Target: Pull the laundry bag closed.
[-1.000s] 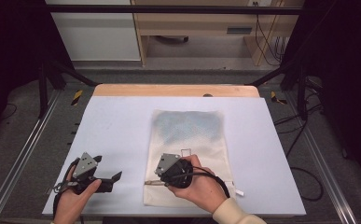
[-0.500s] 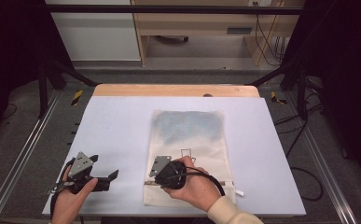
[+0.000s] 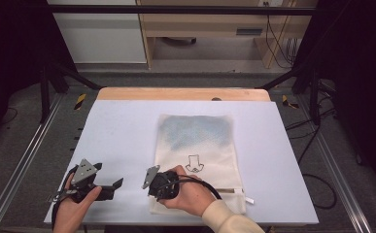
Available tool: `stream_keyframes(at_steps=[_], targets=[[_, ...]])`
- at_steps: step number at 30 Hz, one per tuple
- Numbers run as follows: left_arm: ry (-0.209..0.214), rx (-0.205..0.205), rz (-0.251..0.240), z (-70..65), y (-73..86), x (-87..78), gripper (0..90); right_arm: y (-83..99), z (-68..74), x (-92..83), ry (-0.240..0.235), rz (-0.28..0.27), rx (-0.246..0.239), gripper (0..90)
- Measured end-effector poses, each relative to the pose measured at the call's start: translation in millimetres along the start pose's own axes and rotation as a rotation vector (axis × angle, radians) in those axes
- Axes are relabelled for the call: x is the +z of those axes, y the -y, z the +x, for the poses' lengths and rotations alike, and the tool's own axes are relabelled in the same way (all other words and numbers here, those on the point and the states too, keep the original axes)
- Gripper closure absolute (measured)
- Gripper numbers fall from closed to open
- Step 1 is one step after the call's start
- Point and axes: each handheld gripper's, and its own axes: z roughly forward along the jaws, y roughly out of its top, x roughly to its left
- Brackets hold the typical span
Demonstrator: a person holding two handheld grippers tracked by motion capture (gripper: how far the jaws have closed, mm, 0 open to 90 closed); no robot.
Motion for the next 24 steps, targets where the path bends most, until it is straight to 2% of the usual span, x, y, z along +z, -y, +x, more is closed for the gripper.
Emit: stream_keyframes(at_steps=[7,9,10,13,17,19,23,24], targets=[[0.005,-0.001,0.000,-1.6,-0.5,0.7,3.9,-1.2,-2.2,5.2,-0.017,0.016,-0.003,68.4],[0.004,-0.001,-0.002,-1.8,-0.5,0.3,3.9,-3.3,-1.4,7.7,-0.017,0.028,-0.019,71.8],[0.006,0.000,-0.003,-1.9,-0.5,-0.2,3.9,-4.9,-1.6,8.5,-0.024,0.027,-0.016,76.9],[0.013,-0.001,0.000,-2.7,-0.5,-0.7,3.9,-6.6,-1.7,7.8,-0.024,0.030,-0.017,80.9],[0.030,-0.004,-0.001,-7.2,-1.2,-1.9,4.1,-9.7,-5.2,2.1,-0.041,0.016,0.004,81.5],[0.054,-0.003,0.002,-12.7,-1.6,-2.8,4.2,-11.9,-7.6,-3.1,-0.045,0.007,0.020,81.6],[0.099,0.016,0.016,-24.3,-2.7,-2.8,6.1,-13.8,-9.9,-9.7,-0.045,0.001,0.017,81.7],[0.115,0.003,0.009,-27.0,-2.6,-3.1,6.1,-14.5,-11.1,-13.5,-0.048,-0.006,0.025,81.7]])
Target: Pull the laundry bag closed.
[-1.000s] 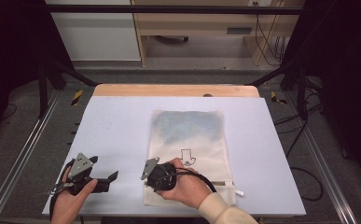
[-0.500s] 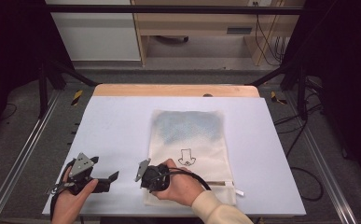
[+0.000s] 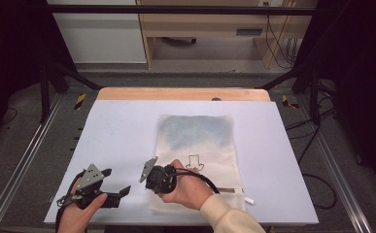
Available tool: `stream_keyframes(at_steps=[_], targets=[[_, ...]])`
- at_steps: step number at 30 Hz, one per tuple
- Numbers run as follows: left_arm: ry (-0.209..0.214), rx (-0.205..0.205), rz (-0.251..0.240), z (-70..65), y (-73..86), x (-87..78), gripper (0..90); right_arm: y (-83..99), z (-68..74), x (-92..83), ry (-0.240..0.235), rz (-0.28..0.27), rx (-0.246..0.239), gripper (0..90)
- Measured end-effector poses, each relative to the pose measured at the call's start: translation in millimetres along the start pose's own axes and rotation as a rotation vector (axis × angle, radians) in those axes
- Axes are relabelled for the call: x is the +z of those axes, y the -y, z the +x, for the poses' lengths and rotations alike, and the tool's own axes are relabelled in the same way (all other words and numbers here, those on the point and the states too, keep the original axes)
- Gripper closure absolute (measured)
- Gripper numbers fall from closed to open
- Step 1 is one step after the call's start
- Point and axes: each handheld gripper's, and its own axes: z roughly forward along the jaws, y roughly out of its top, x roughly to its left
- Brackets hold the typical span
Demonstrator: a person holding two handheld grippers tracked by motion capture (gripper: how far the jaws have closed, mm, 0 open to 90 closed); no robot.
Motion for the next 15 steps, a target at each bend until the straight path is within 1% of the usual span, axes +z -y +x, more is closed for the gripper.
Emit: stream_keyframes(at_steps=[1,2,4,6,9,10,11,12,13,14,15], targets=[[0.018,-0.006,-0.002,-2.3,0.1,-0.2,6.1,0.0,0.0,0.0,0.000,0.000,0.000,81.7],[0.030,-0.003,0.007,-6.6,0.0,0.0,6.1,-0.6,-0.9,-3.1,-0.004,-0.006,0.009,81.7],[0.037,0.001,0.006,-8.2,0.1,0.1,6.0,-0.8,-1.7,-4.5,-0.004,-0.007,0.008,81.7],[0.063,-0.008,0.011,-11.5,1.1,1.0,6.0,-1.0,-3.0,-6.8,-0.006,-0.012,0.010,81.7],[0.091,-0.008,0.023,-17.4,3.1,1.4,5.8,-0.7,-4.3,-10.0,-0.007,-0.012,0.009,81.7],[0.111,0.002,0.027,-23.5,3.0,1.3,5.2,-1.2,-4.1,-12.4,-0.004,-0.014,0.009,81.8],[0.111,0.002,0.027,-23.5,3.0,1.3,4.8,-1.2,-4.1,-12.4,-0.004,-0.014,0.009,81.8],[0.123,0.016,0.024,-30.0,1.3,1.0,4.2,-1.6,-4.0,-14.6,0.003,-0.019,0.009,81.8],[0.123,0.016,0.024,-30.0,1.3,1.0,4.1,-1.6,-4.0,-14.6,0.003,-0.019,0.009,81.8],[0.147,0.012,0.017,-35.2,0.0,3.3,4.0,-1.6,-4.0,-16.3,0.009,-0.026,0.008,81.8],[0.147,0.012,0.017,-35.2,0.0,3.3,3.8,-1.6,-4.0,-17.3,0.011,-0.029,0.007,81.7]])
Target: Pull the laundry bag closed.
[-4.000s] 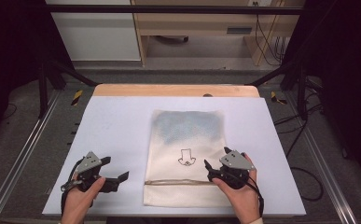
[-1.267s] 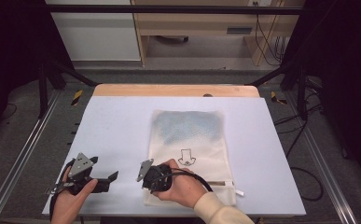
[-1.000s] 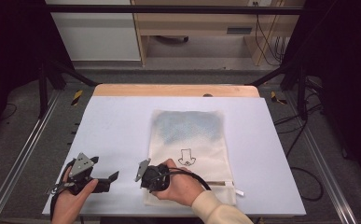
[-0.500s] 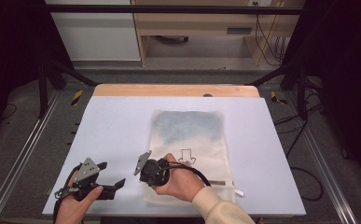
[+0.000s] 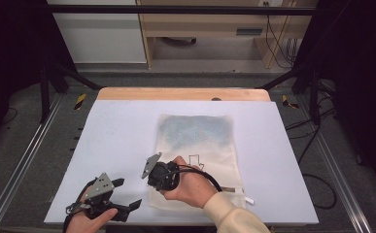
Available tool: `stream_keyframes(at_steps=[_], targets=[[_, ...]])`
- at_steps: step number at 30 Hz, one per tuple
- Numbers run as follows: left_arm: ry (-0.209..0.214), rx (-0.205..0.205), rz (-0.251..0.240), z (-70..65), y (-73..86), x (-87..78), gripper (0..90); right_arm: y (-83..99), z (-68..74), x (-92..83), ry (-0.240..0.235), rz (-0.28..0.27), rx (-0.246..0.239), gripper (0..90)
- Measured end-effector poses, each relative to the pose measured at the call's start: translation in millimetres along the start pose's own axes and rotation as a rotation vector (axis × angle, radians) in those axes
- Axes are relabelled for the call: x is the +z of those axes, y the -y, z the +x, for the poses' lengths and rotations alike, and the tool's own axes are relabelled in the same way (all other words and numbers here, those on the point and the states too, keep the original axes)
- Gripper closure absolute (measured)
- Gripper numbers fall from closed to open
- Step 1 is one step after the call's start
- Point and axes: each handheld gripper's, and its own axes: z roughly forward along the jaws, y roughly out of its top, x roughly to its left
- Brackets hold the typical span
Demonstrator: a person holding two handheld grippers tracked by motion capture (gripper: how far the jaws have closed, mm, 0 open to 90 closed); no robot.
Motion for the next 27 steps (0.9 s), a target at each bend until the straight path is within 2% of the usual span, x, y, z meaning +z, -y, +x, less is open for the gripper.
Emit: stream_keyframes(at_steps=[6,12,16,20,24,27], targets=[[0.022,-0.013,0.002,-7.3,-2.1,11.2,4.2,0.5,0.8,-3.7,0.009,-0.014,-0.001,81.7],[0.017,-0.024,0.003,-9.6,-0.8,14.6,4.5,-1.1,2.4,-5.0,0.017,-0.038,-0.014,81.8],[0.021,-0.008,-0.006,-14.3,-4.6,17.0,5.1,1.0,2.8,-3.9,0.011,-0.042,-0.024,81.8],[0.040,-0.016,-0.001,-18.5,-7.8,28.3,7.7,4.4,0.3,-8.2,0.010,-0.066,-0.011,81.8],[0.051,0.006,-0.008,-28.1,-10.2,37.0,11.2,4.7,-0.4,-12.4,0.016,-0.072,-0.020,81.8],[0.043,0.020,-0.008,-30.8,-10.3,40.0,13.4,4.8,-2.0,-14.6,0.017,-0.080,-0.016,81.8]])
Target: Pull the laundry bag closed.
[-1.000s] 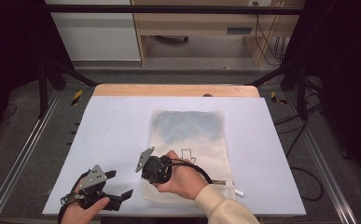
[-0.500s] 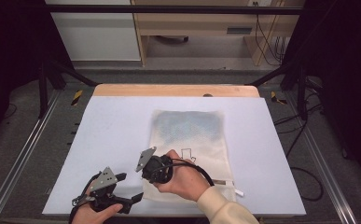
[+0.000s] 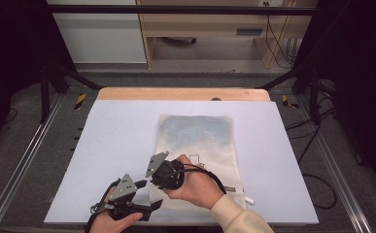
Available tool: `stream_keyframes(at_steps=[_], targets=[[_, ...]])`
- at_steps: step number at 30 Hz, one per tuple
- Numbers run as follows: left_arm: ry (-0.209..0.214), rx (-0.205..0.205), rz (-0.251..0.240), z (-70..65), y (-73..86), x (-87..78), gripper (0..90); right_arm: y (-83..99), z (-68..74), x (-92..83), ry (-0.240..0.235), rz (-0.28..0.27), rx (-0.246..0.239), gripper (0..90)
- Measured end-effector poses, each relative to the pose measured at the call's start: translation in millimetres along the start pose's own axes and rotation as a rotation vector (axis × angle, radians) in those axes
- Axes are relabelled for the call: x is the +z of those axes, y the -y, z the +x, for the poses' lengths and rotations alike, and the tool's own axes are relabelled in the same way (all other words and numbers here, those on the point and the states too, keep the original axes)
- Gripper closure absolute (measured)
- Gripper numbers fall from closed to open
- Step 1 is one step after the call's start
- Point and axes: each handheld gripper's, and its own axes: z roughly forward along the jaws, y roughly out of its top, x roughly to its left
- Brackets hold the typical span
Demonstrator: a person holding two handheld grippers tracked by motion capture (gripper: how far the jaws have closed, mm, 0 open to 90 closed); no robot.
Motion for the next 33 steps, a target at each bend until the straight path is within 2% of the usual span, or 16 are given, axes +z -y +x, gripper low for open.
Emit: stream_keyframes(at_steps=[6,11,12,20,22,23,24,25,28,29,33], targets=[[0.002,-0.038,-0.016,6.1,1.2,-1.4,18.9,1.8,1.1,0.8,-0.002,-0.014,0.003,81.8],[0.000,-0.048,-0.005,8.9,1.9,0.8,25.1,3.9,3.4,1.7,0.001,-0.018,0.007,81.8],[-0.006,-0.060,-0.005,12.1,1.9,2.9,26.1,4.4,3.7,1.7,0.002,-0.022,0.006,81.8],[0.034,-0.089,0.014,19.2,2.5,8.7,31.6,5.4,6.2,-1.2,0.004,-0.027,-0.002,81.8],[0.073,-0.115,0.017,24.9,3.8,11.1,33.5,5.4,6.1,-1.9,0.001,-0.027,0.000,81.8],[0.073,-0.115,0.017,24.9,3.8,11.1,34.3,5.4,6.1,-1.9,0.001,-0.027,0.000,81.8],[0.105,-0.128,0.017,29.3,4.0,11.6,35.0,5.6,5.4,-1.9,-0.003,-0.027,0.002,81.8],[0.105,-0.128,0.017,29.3,4.0,11.6,35.8,5.6,5.4,-1.9,-0.003,-0.027,0.002,81.8],[0.154,-0.148,-0.001,35.5,3.3,11.8,36.5,6.0,4.0,-0.3,-0.008,-0.031,0.005,81.7],[0.154,-0.148,-0.001,35.5,3.3,11.8,38.9,6.0,4.0,-0.3,-0.008,-0.031,0.005,81.7],[0.196,-0.173,0.009,39.0,4.3,16.8,41.2,5.4,4.3,1.3,-0.010,-0.028,0.005,81.8]])
